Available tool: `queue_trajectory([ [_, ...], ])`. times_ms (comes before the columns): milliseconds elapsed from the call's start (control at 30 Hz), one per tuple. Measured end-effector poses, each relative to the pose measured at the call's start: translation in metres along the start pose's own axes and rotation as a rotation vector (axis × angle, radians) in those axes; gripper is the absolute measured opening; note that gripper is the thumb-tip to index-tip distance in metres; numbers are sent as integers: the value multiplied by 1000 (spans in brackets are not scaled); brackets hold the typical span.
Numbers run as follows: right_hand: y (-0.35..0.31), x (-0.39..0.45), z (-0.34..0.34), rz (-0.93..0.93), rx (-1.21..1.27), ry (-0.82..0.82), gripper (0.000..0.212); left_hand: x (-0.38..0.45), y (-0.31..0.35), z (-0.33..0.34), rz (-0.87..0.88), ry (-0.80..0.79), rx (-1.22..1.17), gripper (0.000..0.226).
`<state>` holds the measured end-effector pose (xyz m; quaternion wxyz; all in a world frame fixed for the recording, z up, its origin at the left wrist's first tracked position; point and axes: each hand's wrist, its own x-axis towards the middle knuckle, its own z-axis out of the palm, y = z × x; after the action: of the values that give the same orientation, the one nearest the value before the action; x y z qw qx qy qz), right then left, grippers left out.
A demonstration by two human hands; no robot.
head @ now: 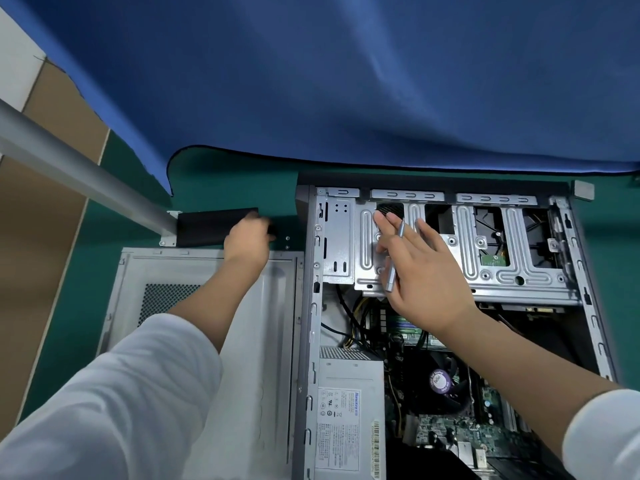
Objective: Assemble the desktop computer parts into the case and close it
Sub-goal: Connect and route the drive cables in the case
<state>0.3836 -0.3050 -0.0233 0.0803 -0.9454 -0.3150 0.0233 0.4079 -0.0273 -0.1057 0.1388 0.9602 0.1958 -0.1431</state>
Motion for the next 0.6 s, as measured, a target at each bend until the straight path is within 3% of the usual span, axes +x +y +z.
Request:
queue_trajectory([
  [200,0,-1,1,-3,-14,2,62,1,0,-5,65,0,123,17],
  [600,1,-1,3,-3,-13,39,64,5,-2,-2,172,-50,7,26],
])
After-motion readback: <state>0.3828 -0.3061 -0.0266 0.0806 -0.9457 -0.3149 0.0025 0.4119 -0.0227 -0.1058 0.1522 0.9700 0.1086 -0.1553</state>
